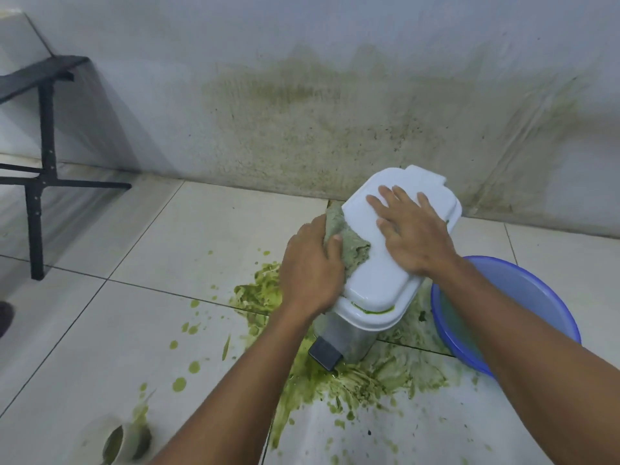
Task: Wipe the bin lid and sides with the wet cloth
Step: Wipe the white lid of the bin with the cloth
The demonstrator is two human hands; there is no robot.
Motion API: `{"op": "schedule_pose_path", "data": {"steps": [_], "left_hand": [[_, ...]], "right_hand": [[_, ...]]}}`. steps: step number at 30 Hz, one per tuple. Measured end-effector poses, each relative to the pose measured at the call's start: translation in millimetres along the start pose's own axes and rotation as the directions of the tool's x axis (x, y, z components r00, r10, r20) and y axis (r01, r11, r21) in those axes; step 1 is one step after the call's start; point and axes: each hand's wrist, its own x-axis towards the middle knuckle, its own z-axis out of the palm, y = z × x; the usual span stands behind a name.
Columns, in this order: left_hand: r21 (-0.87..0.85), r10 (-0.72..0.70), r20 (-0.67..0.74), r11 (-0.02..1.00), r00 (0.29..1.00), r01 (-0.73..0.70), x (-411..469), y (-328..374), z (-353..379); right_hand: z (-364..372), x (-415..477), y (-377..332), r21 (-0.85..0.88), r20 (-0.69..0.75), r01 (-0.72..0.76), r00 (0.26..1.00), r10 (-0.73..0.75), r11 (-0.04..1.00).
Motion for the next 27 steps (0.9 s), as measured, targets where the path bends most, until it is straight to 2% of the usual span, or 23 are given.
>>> {"op": "schedule_pose_path", "data": {"steps": [2,4,6,9,11,13,15,18,22,27], "left_hand": [[0.021,0.003,-0.112,1.0,0.994,-0.001,-30,7,13],[0.012,0.039,-0.144,0.999,0.989,-0.038,-21,3,13],[-0.018,0.028,-0.09,0.999,0.996,-0.03,10,-4,1],[-0.08,-0.034,0.076,0.996,0.997,0.04,61,-13,-23],[-0.084,-0.082,0.115,0.992,0.99,0.092,81,-17,-30],[-0.091,-0.098,0.123,0.99,0.988,0.11,89,-20,-31],[-0.098,-0.084,0.122,0.991,0.989,0.096,88,-22,-31],[-0.118,-0.076,0.093,0.989,0.993,0.087,85,-22,-27],[-0.223,-0.117,-0.022,0.969,0.993,0.109,52,-23,-15],[-0.243,-0.17,-0.161,0.962,0.972,0.128,-43,0,10]], "right_hand": [[3,0,-2,-0.014,-0.019,-0.028,0.999,0.028,1.0],[4,0,-5,-0.04,-0.023,-0.067,0.998,0.066,0.997],[8,0,-15,-0.091,-0.032,-0.164,0.986,0.162,0.982],[19,1,-46,-0.096,-0.044,-0.377,0.926,0.375,0.921],[23,3,-62,-0.106,-0.005,-0.421,0.906,0.423,0.901],[17,5,-57,-0.172,0.031,-0.347,0.933,0.358,0.922],[4,8,-32,-0.227,0.062,-0.177,0.979,0.195,0.958],[-6,9,-1,-0.197,0.121,0.016,0.993,0.008,0.98],[5,13,-2,-0.178,0.071,-0.025,0.997,0.039,0.984],[6,11,-2,-0.181,0.066,-0.042,0.996,0.054,0.983]]}}
